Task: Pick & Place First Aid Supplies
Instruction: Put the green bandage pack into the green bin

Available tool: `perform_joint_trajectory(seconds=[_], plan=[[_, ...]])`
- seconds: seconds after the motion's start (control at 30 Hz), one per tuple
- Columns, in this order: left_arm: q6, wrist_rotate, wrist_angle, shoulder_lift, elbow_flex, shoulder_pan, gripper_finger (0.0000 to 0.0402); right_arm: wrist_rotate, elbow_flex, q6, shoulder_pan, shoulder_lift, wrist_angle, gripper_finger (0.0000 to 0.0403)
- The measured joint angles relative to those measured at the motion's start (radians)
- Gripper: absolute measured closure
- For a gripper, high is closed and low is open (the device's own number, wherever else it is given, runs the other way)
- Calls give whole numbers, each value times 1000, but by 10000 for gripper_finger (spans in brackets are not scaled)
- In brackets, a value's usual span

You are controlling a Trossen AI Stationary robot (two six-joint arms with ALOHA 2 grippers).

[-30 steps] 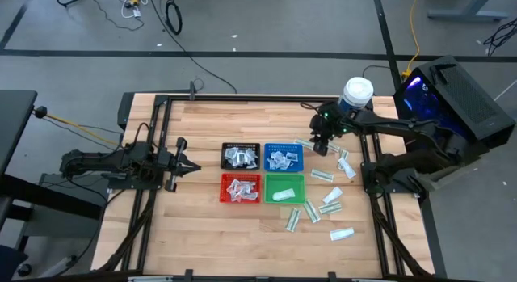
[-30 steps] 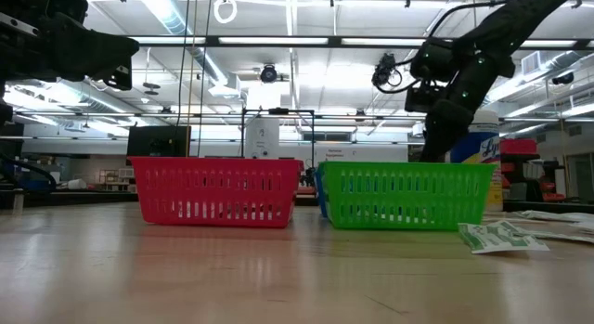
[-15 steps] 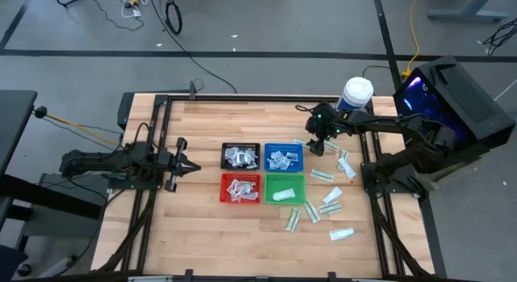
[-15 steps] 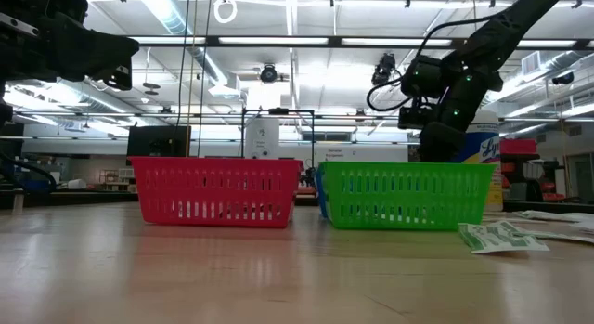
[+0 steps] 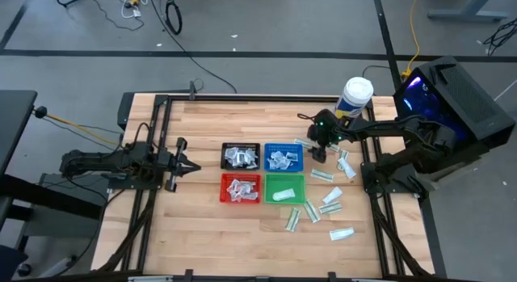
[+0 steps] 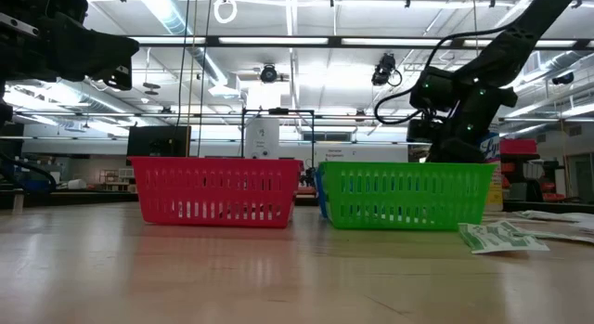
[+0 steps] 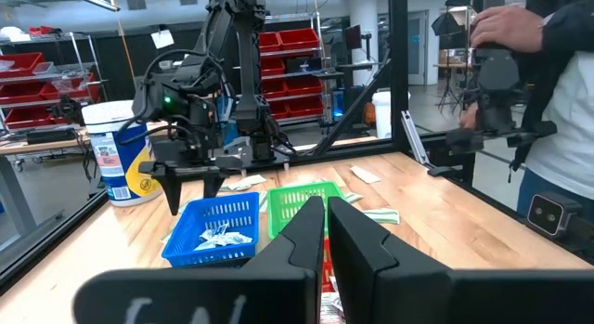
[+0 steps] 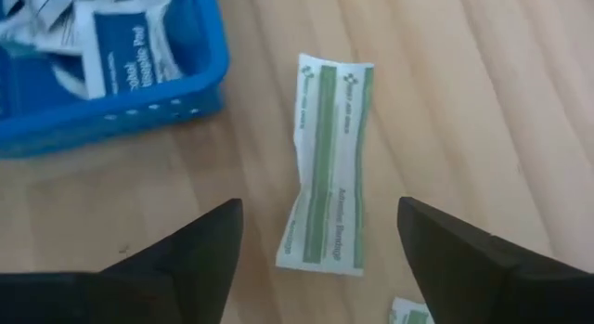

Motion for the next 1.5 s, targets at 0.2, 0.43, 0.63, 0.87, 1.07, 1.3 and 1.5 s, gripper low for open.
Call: perform_joint_trajectory(seconds=[0.2,0.43,0.63,0.87,1.07,1.3,1.5], plan=[[0,0,0,0,0,0,376,0,0,119,-26,0,16,123],[0,0,0,0,0,0,376,11,0,92,-29,0,13,130],[0,0,0,0,0,0,376,42,0,-6,-19,0,12,135],[0,0,0,0,0,0,376,16,0,-17,-18,18,11,136],[0,0,0,0,0,0,376,17,0,-29,-18,57,19,136],[0,0,0,0,0,0,376,14,3,-43,-19,88,24,136],[0,0,0,0,0,0,376,10,3,-41,-18,89,20,165]])
